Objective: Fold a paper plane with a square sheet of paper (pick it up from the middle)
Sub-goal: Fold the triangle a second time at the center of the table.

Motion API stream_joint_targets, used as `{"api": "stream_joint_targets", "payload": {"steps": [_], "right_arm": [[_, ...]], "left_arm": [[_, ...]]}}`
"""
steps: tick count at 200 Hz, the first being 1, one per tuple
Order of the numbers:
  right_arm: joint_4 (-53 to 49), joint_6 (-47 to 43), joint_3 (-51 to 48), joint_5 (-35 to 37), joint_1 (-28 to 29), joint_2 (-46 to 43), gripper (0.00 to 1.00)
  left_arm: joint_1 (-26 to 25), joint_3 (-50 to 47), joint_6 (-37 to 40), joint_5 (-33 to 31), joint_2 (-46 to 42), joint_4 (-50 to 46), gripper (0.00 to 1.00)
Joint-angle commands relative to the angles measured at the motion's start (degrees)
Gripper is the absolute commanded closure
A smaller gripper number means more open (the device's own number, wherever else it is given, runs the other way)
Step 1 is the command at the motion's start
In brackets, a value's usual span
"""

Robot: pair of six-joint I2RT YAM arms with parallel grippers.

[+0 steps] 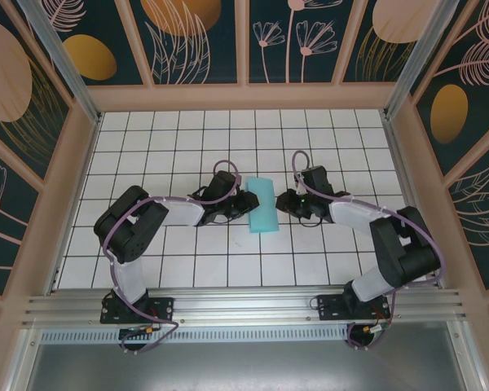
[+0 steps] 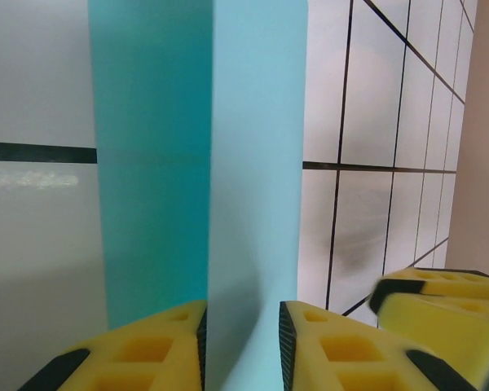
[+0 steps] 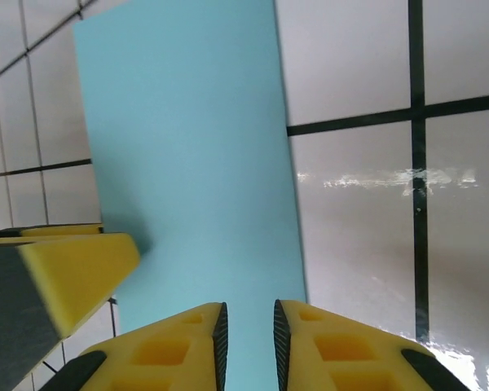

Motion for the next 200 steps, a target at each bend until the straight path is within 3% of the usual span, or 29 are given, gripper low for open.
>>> {"api": "stream_joint_targets", "payload": {"steps": [1,59,94,133,170,200], "right_arm": [[1.9,-0.6,-2.3,3.3,0.7,-3.1,0.72],[1.0,-0.1,-4.1,4.8,1.5,-5.2,0.71],[1.0,-1.0,-5.3,5.9,2.2,-7.8,0.67],[0.1,-2.8,-5.4,7.2,3.4,-9.9,0.62],[1.2,-3.2,-6.8,8.5,6.6,-13.0,0.46],[3.9,-4.8,-9.3,8.3,10.3,-15.0,0.47]], "left_arm": [[0.3,1.9,-0.5,0.8,1.0,1.5,0.73],[0.3,4.0,2.8,1.3,1.6,-2.5,0.87],[0.3,5.9,4.7,1.4,1.0,-5.5,0.87],[0.3,6.8,5.4,0.8,1.1,-7.6,0.95],[0.7,6.3,7.0,2.8,-0.5,-9.0,0.96],[1.7,5.1,6.5,5.4,-1.2,-7.7,0.96]]}}
